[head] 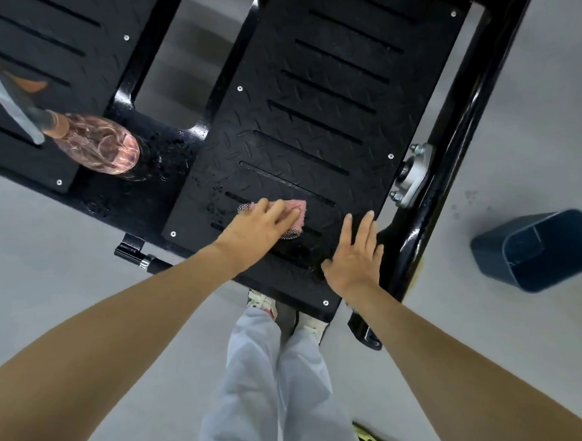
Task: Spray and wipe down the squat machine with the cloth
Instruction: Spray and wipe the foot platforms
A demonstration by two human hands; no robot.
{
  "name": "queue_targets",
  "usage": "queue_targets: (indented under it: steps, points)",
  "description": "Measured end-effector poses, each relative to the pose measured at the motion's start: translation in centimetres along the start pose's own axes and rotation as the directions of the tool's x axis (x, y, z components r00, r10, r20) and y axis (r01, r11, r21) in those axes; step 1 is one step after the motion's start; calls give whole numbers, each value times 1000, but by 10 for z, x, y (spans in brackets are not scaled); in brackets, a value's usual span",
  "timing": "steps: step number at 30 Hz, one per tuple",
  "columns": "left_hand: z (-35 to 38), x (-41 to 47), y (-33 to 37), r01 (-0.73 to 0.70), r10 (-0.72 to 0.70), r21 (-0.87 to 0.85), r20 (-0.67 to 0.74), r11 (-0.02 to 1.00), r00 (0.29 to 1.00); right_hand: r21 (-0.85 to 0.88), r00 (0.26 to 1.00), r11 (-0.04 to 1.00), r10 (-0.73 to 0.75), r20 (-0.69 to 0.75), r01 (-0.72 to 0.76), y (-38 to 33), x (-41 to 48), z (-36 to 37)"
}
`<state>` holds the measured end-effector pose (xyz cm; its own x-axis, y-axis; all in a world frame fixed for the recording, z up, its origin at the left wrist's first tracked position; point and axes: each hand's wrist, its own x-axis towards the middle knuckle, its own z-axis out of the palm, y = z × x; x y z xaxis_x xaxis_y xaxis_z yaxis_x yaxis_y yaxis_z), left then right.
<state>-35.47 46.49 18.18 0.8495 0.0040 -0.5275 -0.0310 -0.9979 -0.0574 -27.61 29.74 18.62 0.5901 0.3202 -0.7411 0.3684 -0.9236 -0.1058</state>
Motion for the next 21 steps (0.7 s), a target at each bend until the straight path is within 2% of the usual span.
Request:
queue_targets:
  steps: [1,2,3,5,6,7,8,9,10,12,14,16,18,19,21]
  points:
    - [3,-2,-13,29,-29,15,16,999,999,-6,1000,1000,6,-23,-6,-3,-1,2]
    - [6,-4,-28,134,-133,-22,20,991,991,-2,999,1000,9,-37,-9,-6,0,4]
    - [10,-7,-44,297,-297,-114,17,948,955,-3,999,1000,8,-45,-8,-8,-1,6]
    - [18,-11,-70,602,-625,-344,52,721,779,-35,999,999,8,-41,-9,-10,-1,7]
    - [21,-12,-78,685,-724,-436,104,583,682,-67,999,998,9,-33,-12,-10,0,6]
    - [23,-10,-82,730,-777,-492,155,474,610,-99,1000,995,12,-17,-14,-11,1,4]
    - [23,-7,-82,748,-803,-519,179,414,569,-126,1000,992,17,0,-17,-12,1,3]
    - [21,-5,-79,751,-812,-523,174,403,557,-156,1000,988,20,10,-18,-14,2,0]
    - [20,-4,-74,741,-804,-507,144,441,577,-187,1000,982,21,14,-18,-15,2,-1]
    - [20,-4,-58,675,-713,-405,77,616,697,-224,1000,974,24,6,-23,-19,2,-4]
    - [23,-10,-46,525,-542,-297,30,797,840,-218,1000,976,30,7,-27,-22,3,-5]
    - [25,-17,-50,368,-372,-198,14,909,928,-187,999,982,39,8,-37,-21,2,-5]
    - [30,-27,-66,356,-354,-165,37,920,934,-174,999,984,35,-4,-35,-20,2,-3]
    - [32,-30,-73,414,-413,-209,53,886,909,-174,999,984,30,-12,-32,-19,2,-2]
    - [35,-32,-79,577,-588,-341,83,742,805,-165,1000,986,21,-22,-24,-16,0,0]
